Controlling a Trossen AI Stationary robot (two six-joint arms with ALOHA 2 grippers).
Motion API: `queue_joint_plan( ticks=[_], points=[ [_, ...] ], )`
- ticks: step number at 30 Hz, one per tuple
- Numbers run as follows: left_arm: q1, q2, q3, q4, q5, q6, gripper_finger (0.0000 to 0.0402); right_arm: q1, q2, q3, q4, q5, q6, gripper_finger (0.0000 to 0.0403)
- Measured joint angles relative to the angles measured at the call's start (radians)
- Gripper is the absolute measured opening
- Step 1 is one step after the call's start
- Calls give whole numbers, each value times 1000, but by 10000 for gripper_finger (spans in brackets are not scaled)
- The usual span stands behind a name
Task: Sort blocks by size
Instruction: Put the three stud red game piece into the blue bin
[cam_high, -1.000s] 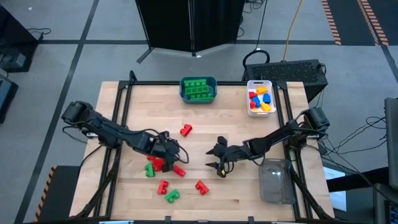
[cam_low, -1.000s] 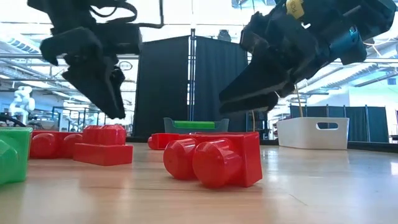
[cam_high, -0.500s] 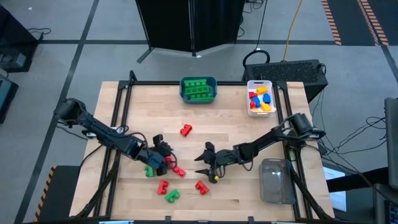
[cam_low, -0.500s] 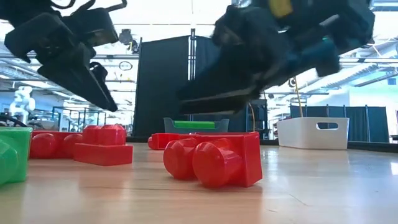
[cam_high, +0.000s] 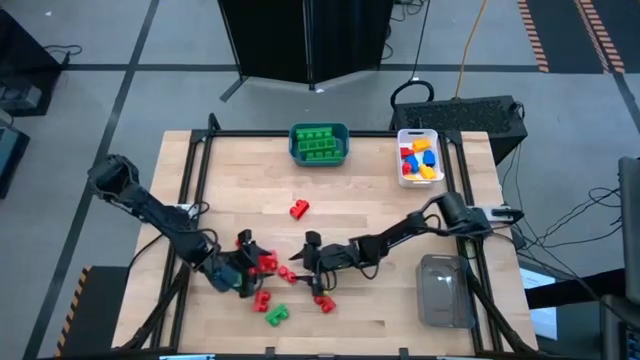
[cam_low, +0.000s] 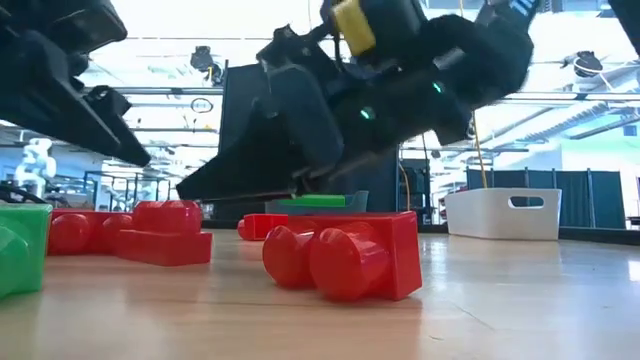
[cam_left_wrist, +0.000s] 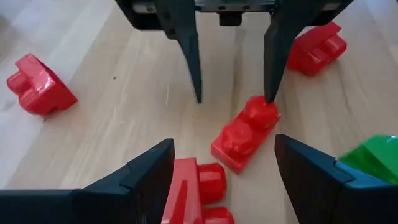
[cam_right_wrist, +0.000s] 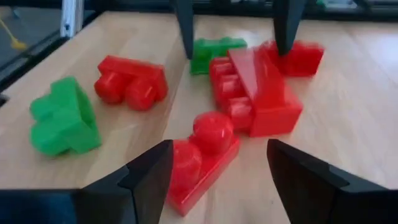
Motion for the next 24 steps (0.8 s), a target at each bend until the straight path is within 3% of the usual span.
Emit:
queue_joint_plan(
  ticks=[11,24],
  points=[
    [-125,-6,0,-127,-97,-206,260,-79,56,201,-100,-107,-80,271],
    [-137,-6,3,-265,-99,-345,260,-142,106,314,-211,-182,-118,315]
  ],
)
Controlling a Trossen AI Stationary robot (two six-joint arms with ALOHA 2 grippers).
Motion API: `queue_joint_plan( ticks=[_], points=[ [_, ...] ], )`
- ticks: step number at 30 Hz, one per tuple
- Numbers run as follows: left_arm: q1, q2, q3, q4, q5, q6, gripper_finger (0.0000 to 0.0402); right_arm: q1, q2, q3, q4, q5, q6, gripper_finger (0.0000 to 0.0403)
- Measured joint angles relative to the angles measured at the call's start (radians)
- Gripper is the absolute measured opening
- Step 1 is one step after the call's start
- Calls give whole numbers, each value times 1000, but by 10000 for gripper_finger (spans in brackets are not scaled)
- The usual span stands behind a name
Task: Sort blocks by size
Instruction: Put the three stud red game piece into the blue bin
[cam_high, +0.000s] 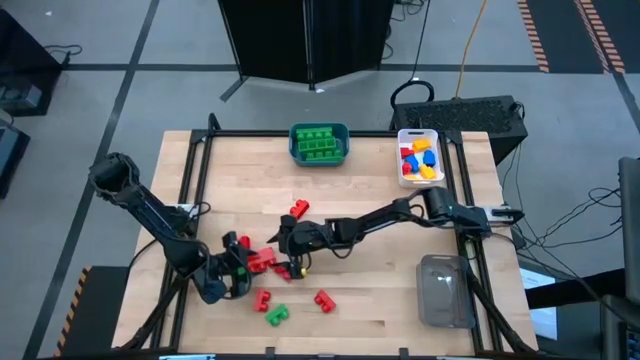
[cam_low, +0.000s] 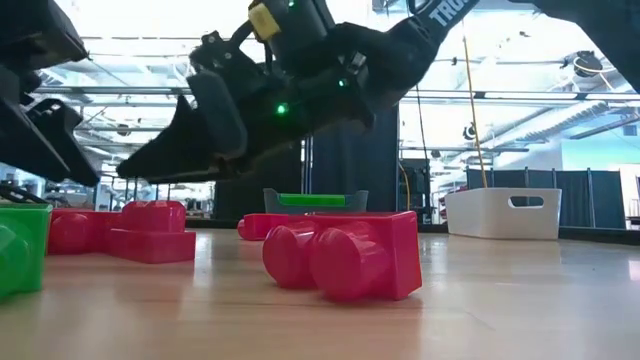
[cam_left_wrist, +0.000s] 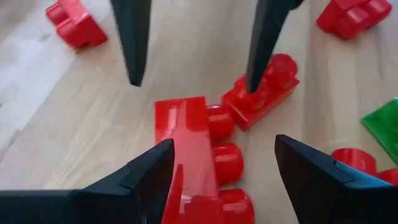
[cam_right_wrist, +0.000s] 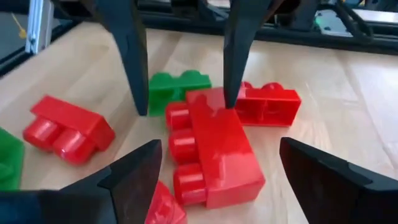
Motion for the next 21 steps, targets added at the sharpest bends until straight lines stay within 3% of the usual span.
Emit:
queue_joint_plan(
  ticks=[9,21],
  points=[
    [19,0,0,-85,8,-40,260,-21,0,3,-46,3,-10,316],
    [95,40,-14,-89,163,-64,252,-16,-8,3,-181,6,62,315]
  ],
)
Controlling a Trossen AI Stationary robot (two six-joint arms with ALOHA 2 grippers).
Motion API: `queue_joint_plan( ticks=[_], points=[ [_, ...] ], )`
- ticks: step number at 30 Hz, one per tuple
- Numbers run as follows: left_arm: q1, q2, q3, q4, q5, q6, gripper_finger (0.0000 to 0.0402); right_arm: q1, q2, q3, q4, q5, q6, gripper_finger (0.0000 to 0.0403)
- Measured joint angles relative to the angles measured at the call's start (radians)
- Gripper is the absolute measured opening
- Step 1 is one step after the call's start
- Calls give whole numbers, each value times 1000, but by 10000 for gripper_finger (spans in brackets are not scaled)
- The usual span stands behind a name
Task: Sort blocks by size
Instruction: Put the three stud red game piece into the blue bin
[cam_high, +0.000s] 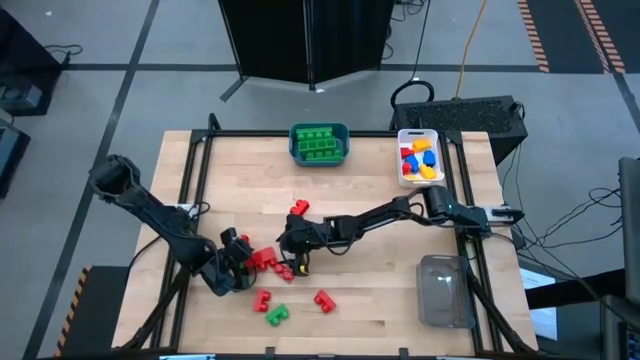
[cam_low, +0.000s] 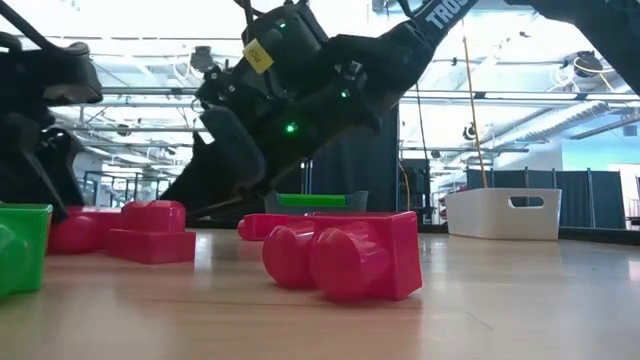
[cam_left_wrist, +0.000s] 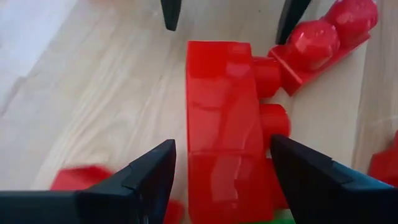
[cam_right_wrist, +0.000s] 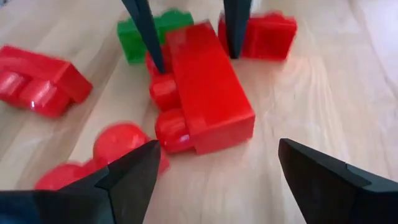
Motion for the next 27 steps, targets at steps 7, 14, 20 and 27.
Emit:
queue_joint_plan(
  ticks=[7,14,20,27],
  points=[
    [6,74,2,95,0,52,251,24,-41,-1,-99,3,-10,303],
    [7,83,-1,150,1,92,220,72,-120,-1,-318,83,-33,300],
    [54,86,-3,237,-32,188,184,110,-174,-24,-508,167,-20,300],
    [165,106,-6,372,-15,360,180,151,-232,-134,-496,198,48,299]
  ],
)
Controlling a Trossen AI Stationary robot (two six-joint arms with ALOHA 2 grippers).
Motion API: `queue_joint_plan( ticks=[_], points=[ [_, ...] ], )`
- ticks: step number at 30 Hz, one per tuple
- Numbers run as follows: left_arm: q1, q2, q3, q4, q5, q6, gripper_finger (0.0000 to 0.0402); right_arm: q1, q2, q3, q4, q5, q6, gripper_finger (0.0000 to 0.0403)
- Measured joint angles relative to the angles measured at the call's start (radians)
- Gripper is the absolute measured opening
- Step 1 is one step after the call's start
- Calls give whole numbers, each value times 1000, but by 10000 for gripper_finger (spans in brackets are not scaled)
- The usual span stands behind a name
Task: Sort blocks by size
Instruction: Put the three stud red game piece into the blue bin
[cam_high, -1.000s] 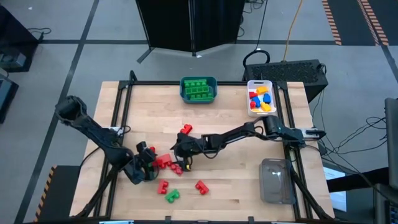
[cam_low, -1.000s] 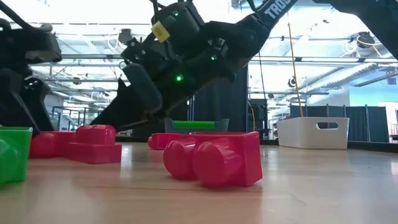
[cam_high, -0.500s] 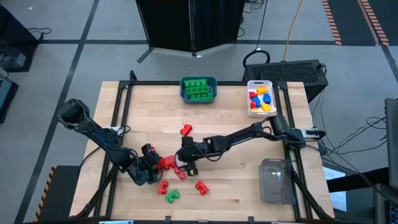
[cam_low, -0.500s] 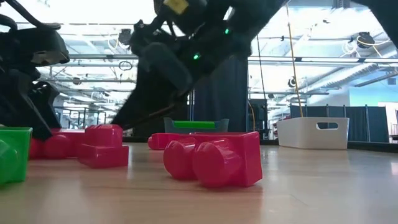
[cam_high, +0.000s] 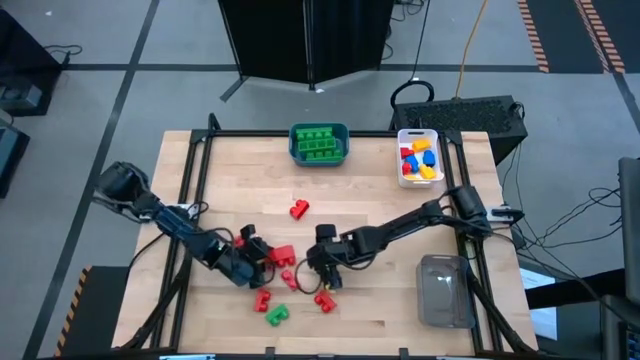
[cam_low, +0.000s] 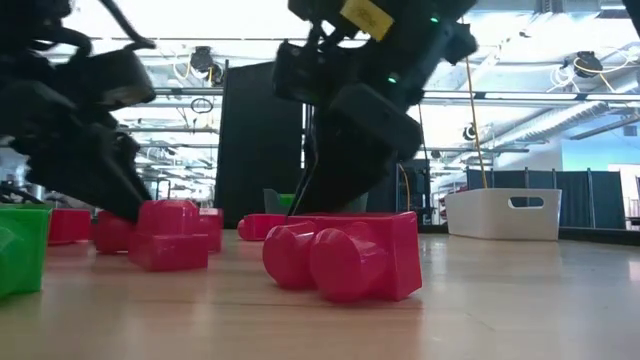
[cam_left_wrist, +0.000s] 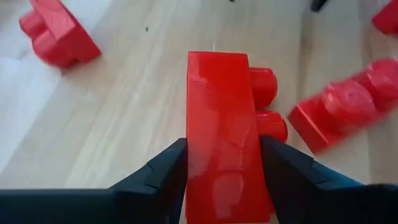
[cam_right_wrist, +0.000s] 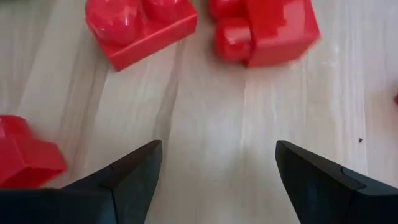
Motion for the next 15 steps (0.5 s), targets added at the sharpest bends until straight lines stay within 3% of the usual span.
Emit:
queue_joint_plan(
  ticks=[9,15],
  points=[
    [108,10,4,199,-1,212,180,29,-9,-102,78,78,95,299],
    [163,8,62,201,12,330,180,58,-31,-139,88,168,149,299]
  ],
)
